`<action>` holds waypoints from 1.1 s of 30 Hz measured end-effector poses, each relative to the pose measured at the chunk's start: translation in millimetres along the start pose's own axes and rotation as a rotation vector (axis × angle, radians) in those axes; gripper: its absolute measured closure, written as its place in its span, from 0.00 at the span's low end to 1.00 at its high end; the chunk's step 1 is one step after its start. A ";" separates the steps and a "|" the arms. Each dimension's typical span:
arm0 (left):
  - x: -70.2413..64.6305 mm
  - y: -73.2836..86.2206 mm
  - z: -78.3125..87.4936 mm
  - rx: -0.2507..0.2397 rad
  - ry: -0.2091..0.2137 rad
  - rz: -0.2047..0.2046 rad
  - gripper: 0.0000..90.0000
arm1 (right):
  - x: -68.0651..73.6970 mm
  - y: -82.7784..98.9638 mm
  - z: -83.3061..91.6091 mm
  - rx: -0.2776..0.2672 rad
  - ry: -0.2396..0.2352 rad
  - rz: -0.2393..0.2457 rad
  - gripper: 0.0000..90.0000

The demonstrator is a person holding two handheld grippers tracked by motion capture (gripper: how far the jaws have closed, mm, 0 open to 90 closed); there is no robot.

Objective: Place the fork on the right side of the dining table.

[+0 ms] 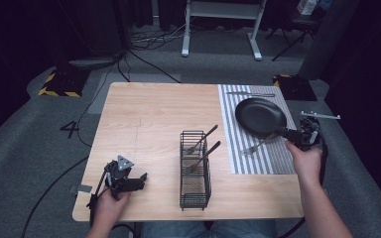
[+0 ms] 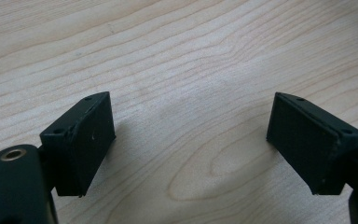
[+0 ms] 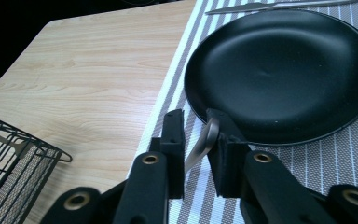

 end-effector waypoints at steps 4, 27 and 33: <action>0.0 0.0 0.0 0.000 0.000 0.001 0.17 | -7.3 2.3 1.5 0.000 -0.008 -0.022 0.74; -0.1 0.0 0.1 0.000 -0.001 -0.002 0.17 | -52.5 23.8 3.2 0.037 0.053 -0.111 0.64; -0.1 0.0 0.1 -0.001 -0.001 -0.002 0.17 | -64.6 24.7 0.3 0.045 0.071 -0.118 0.63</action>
Point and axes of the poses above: each handheld gripper's, and its own axes: z roughly backward along the jaws, y roughly out of its underside, x roughly to its left, the point moved 7 cm from there along -z, roughly forward along the jaws, and after that the axes turned 7 degrees about -y, right-handed, at the moved point
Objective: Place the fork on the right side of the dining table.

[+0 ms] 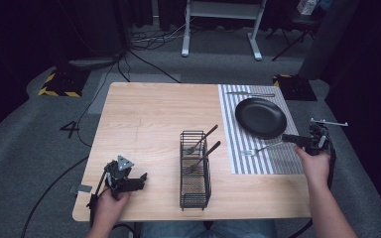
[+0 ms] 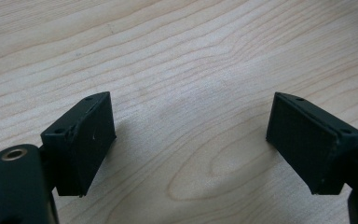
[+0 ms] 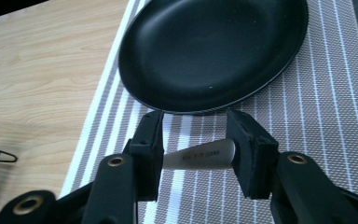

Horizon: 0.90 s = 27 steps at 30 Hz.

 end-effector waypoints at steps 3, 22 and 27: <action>0.0 0.0 0.0 -0.001 -0.002 0.001 0.17 | -4.5 -1.1 -1.5 0.006 0.016 0.001 0.63; -0.1 0.2 0.2 0.000 -0.004 0.002 0.17 | -37.7 11.8 -11.9 0.050 0.072 -0.045 0.63; -0.1 0.2 0.2 0.000 -0.004 0.002 0.17 | -43.6 13.4 -14.6 0.048 0.068 -0.055 0.63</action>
Point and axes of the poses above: each handheld gripper's, and its own axes: z roughly backward along the jaws, y roughly out of its underside, x roughly to its left, the point moved 7 cm from there along -z, roughly forward along the jaws, and after that the axes turned 7 degrees about -y, right-handed, at the moved point
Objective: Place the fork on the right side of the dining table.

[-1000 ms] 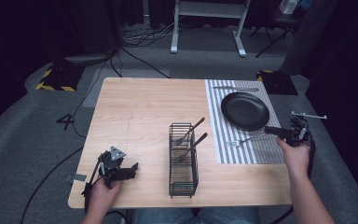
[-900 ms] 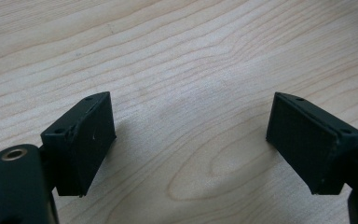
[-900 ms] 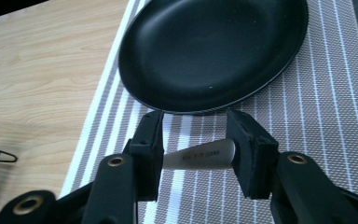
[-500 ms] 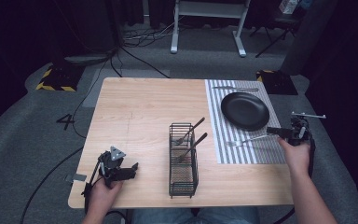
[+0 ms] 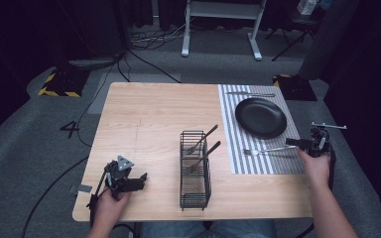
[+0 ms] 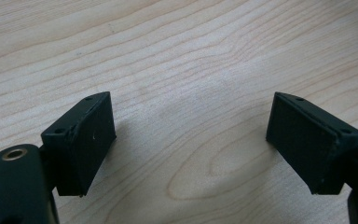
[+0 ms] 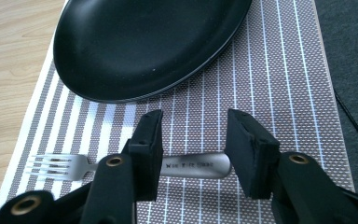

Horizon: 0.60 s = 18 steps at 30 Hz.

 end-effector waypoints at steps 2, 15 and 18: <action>-0.1 0.1 0.1 0.000 0.000 0.001 0.17 | -1.7 -0.1 -2.0 -0.004 -0.003 -0.006 0.63; -0.1 0.1 0.1 0.000 0.000 0.001 0.17 | 3.5 -1.4 6.4 -0.030 -0.001 0.018 0.61; -0.1 0.1 0.1 0.000 0.000 0.001 0.17 | 9.5 -3.0 10.1 -0.035 0.004 0.056 0.61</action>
Point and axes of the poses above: each handheld gripper's, and its own axes: z roughly backward along the jaws, y roughly out of its underside, x roughly to its left, the point moved 7 cm from there along -z, roughly forward along the jaws, and after that the axes turned 7 degrees about -y, right-handed, at the moved point
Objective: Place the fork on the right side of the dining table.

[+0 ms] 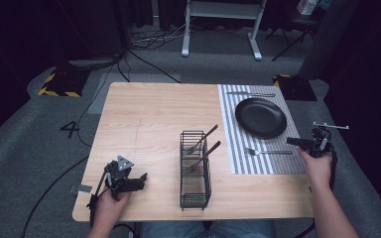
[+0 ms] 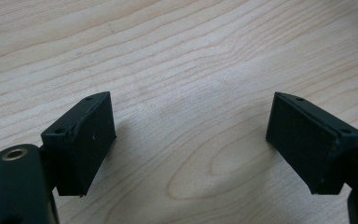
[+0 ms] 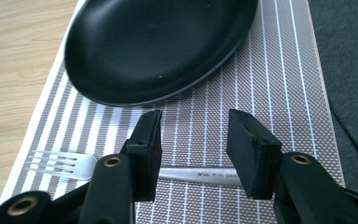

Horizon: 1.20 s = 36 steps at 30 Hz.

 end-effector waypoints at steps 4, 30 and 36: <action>0.0 0.0 0.0 0.000 0.000 0.000 0.17 | 15.3 -5.5 7.4 -0.005 0.009 0.073 0.60; -0.3 3.1 2.7 -0.003 -0.005 0.009 0.17 | 92.5 -1.6 43.1 0.015 -0.125 0.291 0.43; -0.3 3.0 2.6 0.000 0.000 0.006 0.17 | 109.9 7.2 47.0 0.034 -0.167 0.327 0.40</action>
Point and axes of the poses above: each handheld gripper's, and its own axes: z roughly backward along the jaws, y roughly out of its underside, x roughly to its left, the point moved 7 cm from there along -z, roughly forward along the jaws, and after that the axes turned 7 degrees about -y, right-handed, at the moved point
